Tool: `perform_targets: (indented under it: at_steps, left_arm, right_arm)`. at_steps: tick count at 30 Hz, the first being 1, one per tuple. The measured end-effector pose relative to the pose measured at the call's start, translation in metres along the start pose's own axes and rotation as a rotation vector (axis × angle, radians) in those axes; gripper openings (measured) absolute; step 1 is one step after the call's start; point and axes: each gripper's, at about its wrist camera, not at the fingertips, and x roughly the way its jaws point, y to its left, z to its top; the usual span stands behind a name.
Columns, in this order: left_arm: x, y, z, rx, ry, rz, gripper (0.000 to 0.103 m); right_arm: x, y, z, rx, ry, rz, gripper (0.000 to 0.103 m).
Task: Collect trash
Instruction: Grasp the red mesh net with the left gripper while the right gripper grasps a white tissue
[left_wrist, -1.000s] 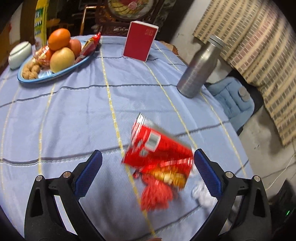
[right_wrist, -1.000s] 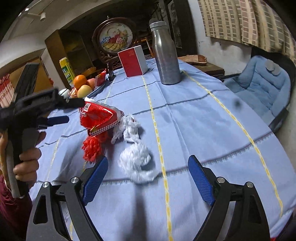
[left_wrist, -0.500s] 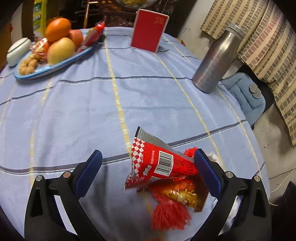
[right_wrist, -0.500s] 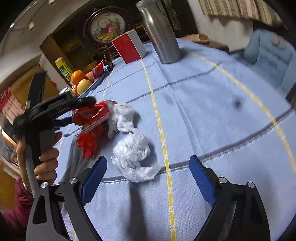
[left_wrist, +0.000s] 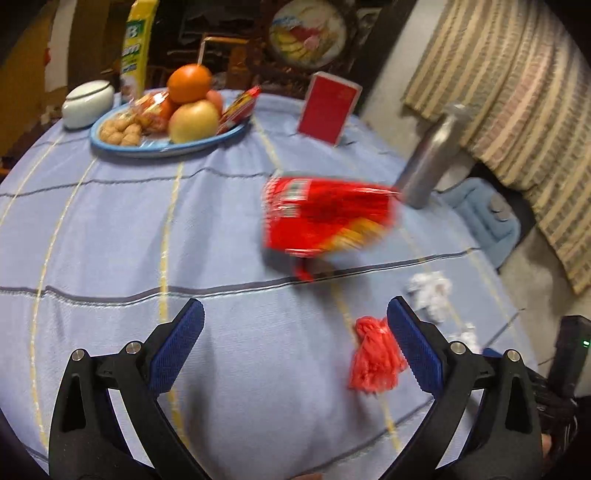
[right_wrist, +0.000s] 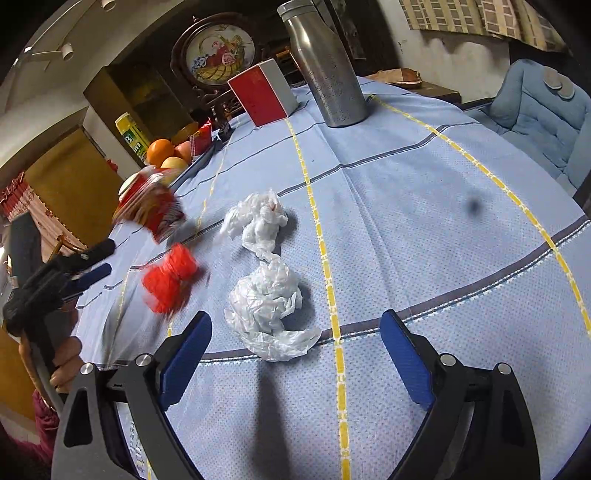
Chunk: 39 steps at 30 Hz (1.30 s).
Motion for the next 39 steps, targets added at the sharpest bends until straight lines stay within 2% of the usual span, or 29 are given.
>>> perform_targets:
  at_steps: [3,5,9,13,16,19,20,21,23,24,25,28,34,38,39]
  left_arm:
    - [-0.001,-0.017,0.002,0.042,-0.008,0.003,0.096]
    - [0.002,-0.030,0.005,0.081,0.001,0.034,0.096]
    - [0.018,-0.050,0.008,0.127,0.091,0.023,0.096]
    - [0.037,-0.069,-0.007,0.194,0.113,0.027,0.096]
    - [0.052,-0.076,-0.024,0.233,0.147,0.062,0.096]
    - [0.061,-0.082,-0.035,0.279,0.170,0.079,0.091]
    - [0.064,-0.084,-0.037,0.297,0.178,0.086,0.084]
    - [0.068,-0.086,-0.039,0.315,0.187,0.093,0.071]
    - [0.074,-0.087,-0.042,0.337,0.199,0.109,0.054]
    - [0.073,-0.088,-0.042,0.345,0.188,0.113,0.039]
    - [0.072,-0.087,-0.041,0.344,0.188,0.104,0.032]
    - [0.063,-0.078,-0.033,0.286,0.167,0.071,0.030]
    - [0.038,-0.061,-0.013,0.201,0.084,0.058,0.030]
    - [0.033,-0.057,-0.008,0.175,0.080,0.042,0.030]
    - [0.032,-0.057,-0.008,0.172,0.082,0.036,0.030]
  right_arm:
    - [0.000,0.001,0.000,-0.007,0.000,-0.002,0.091]
    - [0.001,0.001,0.000,-0.011,0.005,0.003,0.092]
    - [0.001,0.002,0.000,-0.013,0.004,0.004,0.092]
    - [-0.001,-0.001,0.000,0.010,-0.010,0.010,0.091]
    - [-0.001,0.000,-0.001,0.009,-0.010,0.006,0.091]
    - [-0.001,0.000,0.000,0.007,-0.007,0.005,0.091]
    - [0.000,0.001,0.000,0.007,-0.007,0.003,0.091]
    - [0.000,0.001,0.000,0.005,-0.006,0.000,0.091]
    - [0.000,0.002,0.000,0.003,-0.005,-0.006,0.091]
    - [0.000,0.003,0.001,0.001,-0.005,-0.017,0.091]
    - [-0.001,0.005,0.001,-0.003,-0.008,-0.042,0.091]
    - [-0.003,0.014,0.005,-0.034,-0.027,-0.077,0.091]
    - [0.005,0.040,0.015,-0.137,-0.040,-0.116,0.088]
    - [0.022,0.043,0.016,-0.146,0.034,-0.140,0.070]
    - [0.023,0.042,0.015,-0.147,0.041,-0.146,0.061]
